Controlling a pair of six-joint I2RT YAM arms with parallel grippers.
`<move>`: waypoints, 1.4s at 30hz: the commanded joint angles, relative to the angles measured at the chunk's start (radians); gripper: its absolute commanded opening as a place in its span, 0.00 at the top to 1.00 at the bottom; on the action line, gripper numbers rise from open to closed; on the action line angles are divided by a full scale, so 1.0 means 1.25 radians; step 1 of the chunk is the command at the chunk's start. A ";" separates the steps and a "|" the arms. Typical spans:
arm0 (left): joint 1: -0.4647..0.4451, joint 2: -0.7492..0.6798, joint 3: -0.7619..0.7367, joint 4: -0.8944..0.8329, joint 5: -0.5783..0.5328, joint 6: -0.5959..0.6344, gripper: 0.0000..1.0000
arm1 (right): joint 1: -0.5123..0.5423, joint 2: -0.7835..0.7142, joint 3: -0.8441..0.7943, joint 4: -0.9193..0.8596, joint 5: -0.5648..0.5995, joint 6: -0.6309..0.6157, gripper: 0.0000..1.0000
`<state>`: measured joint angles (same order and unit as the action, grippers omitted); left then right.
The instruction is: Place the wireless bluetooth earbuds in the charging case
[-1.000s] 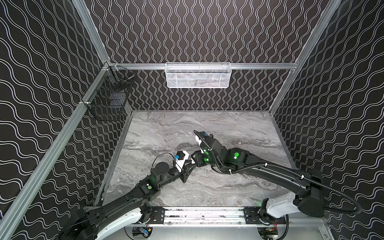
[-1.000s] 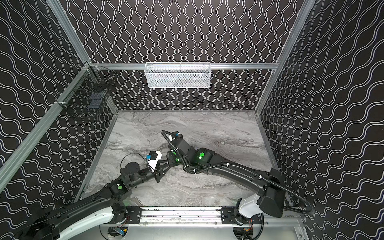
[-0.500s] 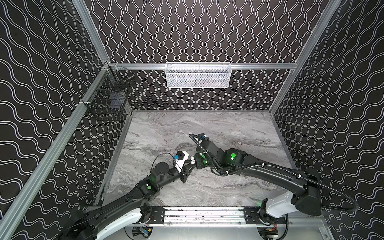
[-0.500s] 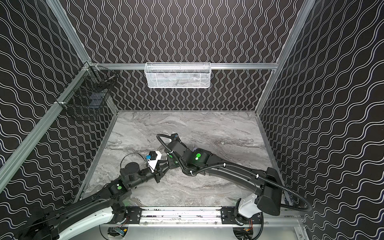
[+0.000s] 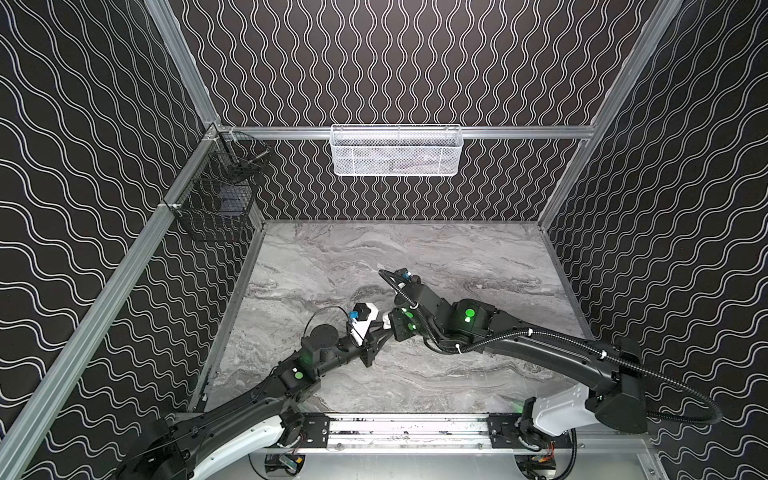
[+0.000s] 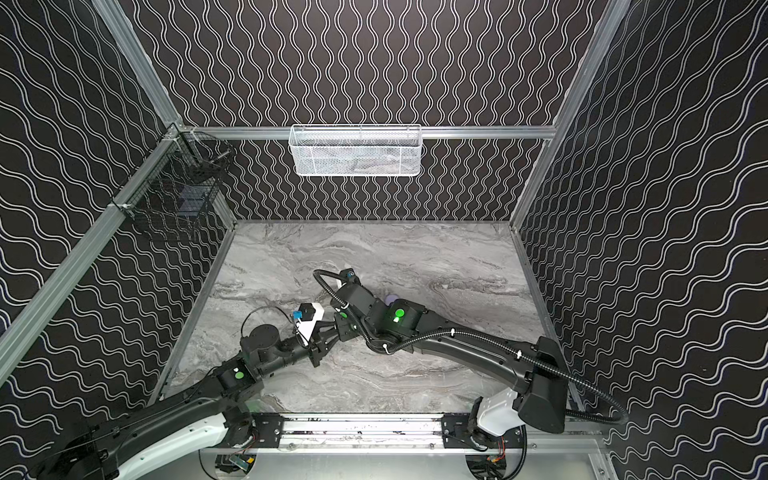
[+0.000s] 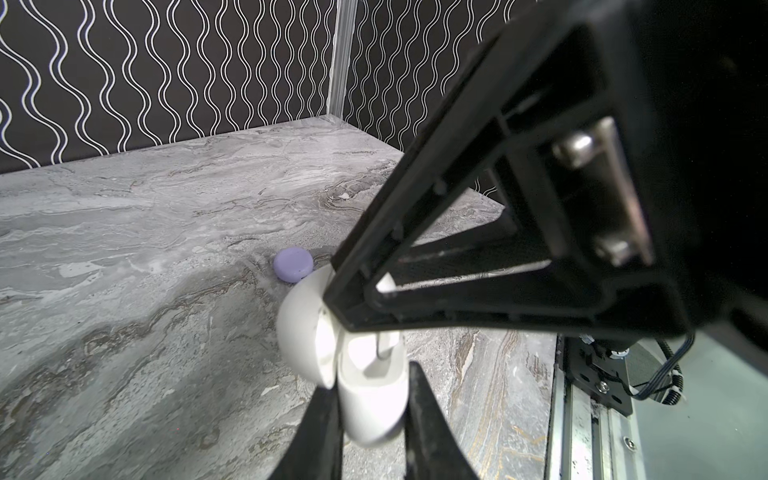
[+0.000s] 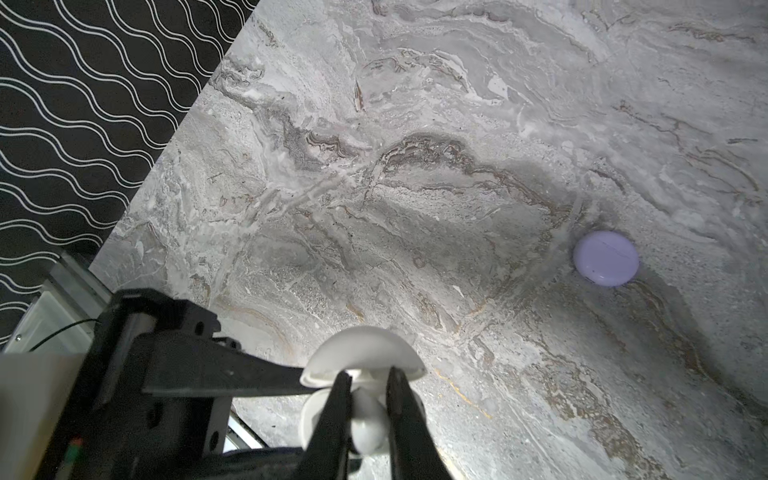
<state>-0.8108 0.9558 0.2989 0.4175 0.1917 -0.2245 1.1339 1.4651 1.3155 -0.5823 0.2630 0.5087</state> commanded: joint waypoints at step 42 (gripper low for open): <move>0.001 0.006 -0.005 0.087 0.037 0.020 0.79 | -0.035 -0.061 -0.015 0.053 -0.107 -0.061 0.72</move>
<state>-0.8108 0.9611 0.2932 0.4816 0.2276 -0.2066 1.0912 1.3796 1.2823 -0.5259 0.1371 0.4305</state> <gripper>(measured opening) 0.229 0.283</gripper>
